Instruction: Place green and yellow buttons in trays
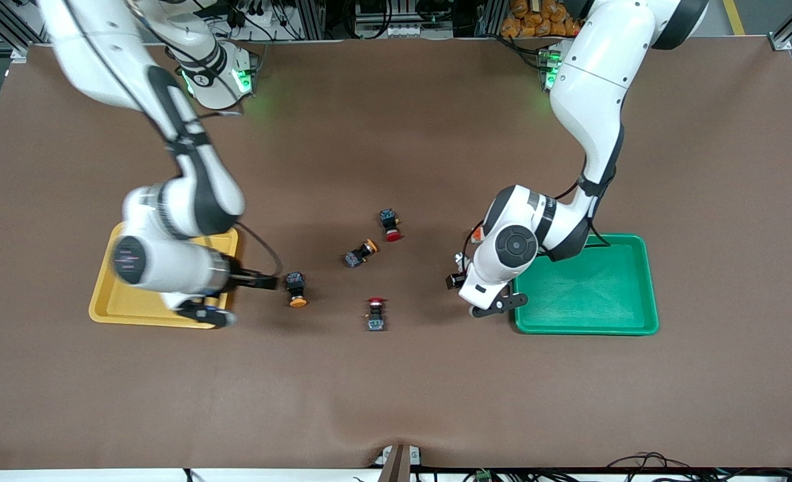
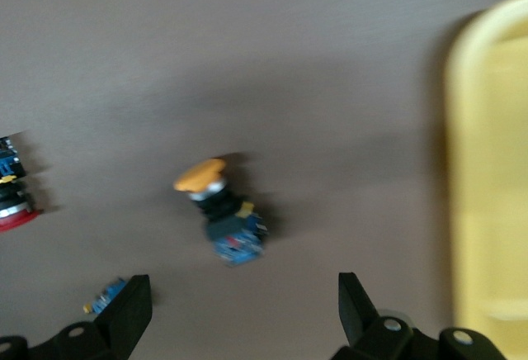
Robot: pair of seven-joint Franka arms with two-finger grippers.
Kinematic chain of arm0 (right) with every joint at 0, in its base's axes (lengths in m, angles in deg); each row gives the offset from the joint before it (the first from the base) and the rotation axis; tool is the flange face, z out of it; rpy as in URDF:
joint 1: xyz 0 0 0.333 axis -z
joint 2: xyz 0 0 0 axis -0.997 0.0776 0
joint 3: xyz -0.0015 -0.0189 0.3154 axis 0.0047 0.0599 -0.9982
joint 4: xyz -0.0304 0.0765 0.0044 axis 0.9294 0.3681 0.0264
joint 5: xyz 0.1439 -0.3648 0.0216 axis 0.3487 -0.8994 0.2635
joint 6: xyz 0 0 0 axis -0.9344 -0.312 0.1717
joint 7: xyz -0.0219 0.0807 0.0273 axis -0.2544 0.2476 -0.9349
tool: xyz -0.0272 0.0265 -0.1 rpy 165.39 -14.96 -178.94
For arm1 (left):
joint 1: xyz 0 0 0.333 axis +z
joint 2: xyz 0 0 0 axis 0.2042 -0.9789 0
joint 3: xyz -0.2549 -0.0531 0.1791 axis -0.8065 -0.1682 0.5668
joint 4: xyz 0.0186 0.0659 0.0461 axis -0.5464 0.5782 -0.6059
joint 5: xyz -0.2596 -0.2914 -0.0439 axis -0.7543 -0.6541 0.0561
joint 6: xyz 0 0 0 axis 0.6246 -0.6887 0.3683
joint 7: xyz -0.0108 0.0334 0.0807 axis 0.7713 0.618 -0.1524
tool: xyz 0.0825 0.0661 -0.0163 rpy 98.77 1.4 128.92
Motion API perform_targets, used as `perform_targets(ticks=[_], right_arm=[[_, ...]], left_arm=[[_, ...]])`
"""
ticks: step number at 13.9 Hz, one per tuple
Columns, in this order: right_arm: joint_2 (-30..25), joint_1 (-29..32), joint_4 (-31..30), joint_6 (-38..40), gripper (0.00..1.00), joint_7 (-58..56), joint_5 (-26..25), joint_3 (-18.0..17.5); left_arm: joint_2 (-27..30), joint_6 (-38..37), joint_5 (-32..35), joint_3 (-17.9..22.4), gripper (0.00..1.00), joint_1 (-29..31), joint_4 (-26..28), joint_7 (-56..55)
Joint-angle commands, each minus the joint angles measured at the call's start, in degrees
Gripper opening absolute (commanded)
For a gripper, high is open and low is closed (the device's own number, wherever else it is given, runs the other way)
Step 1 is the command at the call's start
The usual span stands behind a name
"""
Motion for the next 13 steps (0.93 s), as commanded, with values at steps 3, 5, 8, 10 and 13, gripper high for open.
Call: perform_targets(ticks=[3, 5, 8, 10, 13], right_arm=[[4.4, -2.4, 2.4, -4.1, 1.0, -8.4, -0.3, 0.6], [4.9, -2.7, 2.0, -4.8, 1.0, -13.1, -1.9, 0.7], [5.7, -3.2, 0.9, -5.6, 1.0, -16.2, -3.3, 0.6], [6.0, -4.6, -0.2, -6.7, 1.0, -16.0, -3.3, 0.6], [6.2, -5.2, -0.4, -7.1, 1.0, -15.5, -3.3, 0.6]], left_arm=[[-0.3, 0.5, -2.9, 0.5, 0.83, -1.4, -0.1, -0.8], [-0.1, 0.4, -2.9, 0.5, 0.77, -2.4, 0.5, -2.9], [0.2, 0.2, -2.9, 0.5, 0.32, -2.5, 1.4, -3.5], [0.5, -0.1, -2.9, 0.5, 0.04, -2.3, 1.4, -3.5], [2.4, -2.6, -2.7, 0.6, 0.0, -0.7, 0.6, -2.8]])
